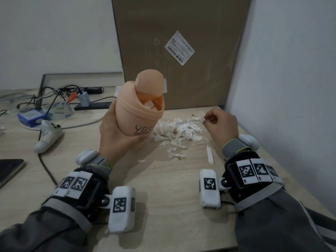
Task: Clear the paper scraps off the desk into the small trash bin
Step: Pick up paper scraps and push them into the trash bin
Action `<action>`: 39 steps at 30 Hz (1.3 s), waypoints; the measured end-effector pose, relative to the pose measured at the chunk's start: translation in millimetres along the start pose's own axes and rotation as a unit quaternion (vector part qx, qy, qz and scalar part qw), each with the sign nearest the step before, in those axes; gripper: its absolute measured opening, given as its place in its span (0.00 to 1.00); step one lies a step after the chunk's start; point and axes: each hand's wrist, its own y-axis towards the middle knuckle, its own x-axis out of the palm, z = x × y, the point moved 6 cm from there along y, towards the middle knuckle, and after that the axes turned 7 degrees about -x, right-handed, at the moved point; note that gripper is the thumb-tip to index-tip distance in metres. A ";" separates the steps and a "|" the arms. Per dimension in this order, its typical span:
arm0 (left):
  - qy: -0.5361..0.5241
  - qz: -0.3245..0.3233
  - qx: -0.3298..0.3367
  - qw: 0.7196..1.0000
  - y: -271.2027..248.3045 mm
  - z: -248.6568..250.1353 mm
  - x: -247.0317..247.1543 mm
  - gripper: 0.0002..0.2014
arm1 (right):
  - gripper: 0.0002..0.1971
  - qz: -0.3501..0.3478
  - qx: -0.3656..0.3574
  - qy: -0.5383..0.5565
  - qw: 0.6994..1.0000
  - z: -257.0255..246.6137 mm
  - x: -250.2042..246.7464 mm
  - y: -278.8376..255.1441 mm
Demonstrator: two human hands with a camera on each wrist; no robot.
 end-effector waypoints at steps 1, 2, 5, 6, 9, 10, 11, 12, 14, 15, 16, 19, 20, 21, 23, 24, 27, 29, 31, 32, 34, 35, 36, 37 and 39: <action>0.011 -0.005 0.005 1.000 1.0 0.0 1.3 0.66 | 0.03 0.014 -0.013 0.009 1.000 -4.0 -1.4 0.2; 0.020 -0.011 0.012 1.000 1.9 0.8 2.7 0.65 | 0.03 0.026 -0.028 0.021 0.999 -8.7 -2.2 -0.2; 0.027 -0.030 0.042 0.998 4.8 3.3 6.9 0.66 | 0.05 0.066 -0.089 0.068 0.991 -29.4 -4.2 -3.3; 0.030 -0.036 0.046 0.998 4.4 4.2 8.5 0.67 | 0.05 0.080 -0.117 0.083 0.987 -37.4 -5.3 -5.0; 0.041 -0.047 0.051 0.997 1.9 6.8 12.6 0.67 | 0.04 0.108 -0.194 0.103 0.970 -57.8 -7.6 -9.9; 0.042 -0.053 0.054 0.996 0.6 7.8 14.1 0.67 | 0.03 0.113 -0.208 0.105 0.966 -62.3 -7.7 -11.4; 0.045 -0.059 0.055 0.996 0.0 8.2 15.3 0.66 | 0.03 0.118 -0.218 0.108 0.963 -66.2 -7.0 -12.5; 0.047 -0.064 0.059 0.995 -0.7 9.1 16.2 0.66 | 0.03 0.121 -0.227 0.112 0.960 -69.5 -6.4 -13.5; 0.045 -0.073 0.066 0.994 -0.9 10.6 17.9 0.66 | 0.03 0.123 -0.241 0.120 0.955 -74.8 -4.3 -15.4; 0.042 -0.078 0.069 0.994 -1.6 11.4 19.3 0.67 | 0.03 0.121 -0.246 0.126 0.953 -76.3 -2.5 -16.2; 0.040 -0.082 0.072 0.993 -3.0 12.7 20.3 0.67 | 0.03 0.116 -0.248 0.135 0.952 -77.5 -0.1 -16.8; 0.033 -0.092 0.081 0.992 -8.3 16.7 23.7 0.67 | 0.04 0.092 -0.246 0.158 0.952 -81.7 8.7 -19.0; 0.031 -0.094 0.085 0.991 -10.3 18.4 24.8 0.66 | 0.04 0.079 -0.245 0.162 0.953 -83.7 11.0 -20.3; 0.030 -0.095 0.089 0.991 -12.0 19.8 25.4 0.66 | 0.05 0.064 -0.241 0.167 0.954 -86.0 13.1 -21.1; 0.027 -0.098 0.095 0.990 -13.6 22.1 25.9 0.65 | 0.08 0.014 -0.209 0.182 0.961 -88.3 16.8 -20.7; 0.026 -0.099 0.095 0.990 -13.4 22.1 26.0 0.65 | 0.10 -0.027 -0.183 0.191 0.964 -87.7 21.0 -20.4; 0.037 -0.104 0.086 0.990 -14.0 20.2 25.7 0.64 | 0.16 -0.129 -0.150 0.243 0.949 -88.7 35.2 -25.7; 0.035 -0.107 0.082 0.990 -13.7 19.2 26.5 0.64 | 0.20 -0.126 -0.156 0.231 0.952 -86.8 36.5 -26.7; 0.028 -0.098 0.071 0.992 -11.5 16.9 25.8 0.66 | 0.24 -0.079 -0.189 0.180 0.962 -85.9 28.6 -24.9; 0.024 -0.092 0.063 0.994 -10.0 15.3 25.1 0.67 | 0.25 -0.044 -0.204 0.173 0.963 -86.1 21.7 -23.4; 0.016 -0.085 0.050 0.995 -7.7 12.1 24.2 0.68 | 0.24 0.019 -0.189 0.183 0.965 -83.5 8.9 -20.2; 0.014 -0.083 0.046 0.995 -7.0 10.6 24.1 0.68 | 0.21 0.037 -0.171 0.186 0.967 -80.8 6.0 -18.9; 0.013 -0.081 0.043 0.996 -6.6 9.5 23.5 0.69 | 0.18 0.044 -0.154 0.184 0.970 -77.4 6.0 -17.9; 0.012 -0.078 0.041 0.996 -6.2 8.7 22.9 0.69 | 0.16 0.043 -0.145 0.181 0.972 -75.7 6.5 -18.1; 0.007 -0.073 0.041 0.996 -5.2 8.1 22.0 0.69 | 0.13 0.031 -0.146 0.173 0.974 -73.6 9.6 -18.4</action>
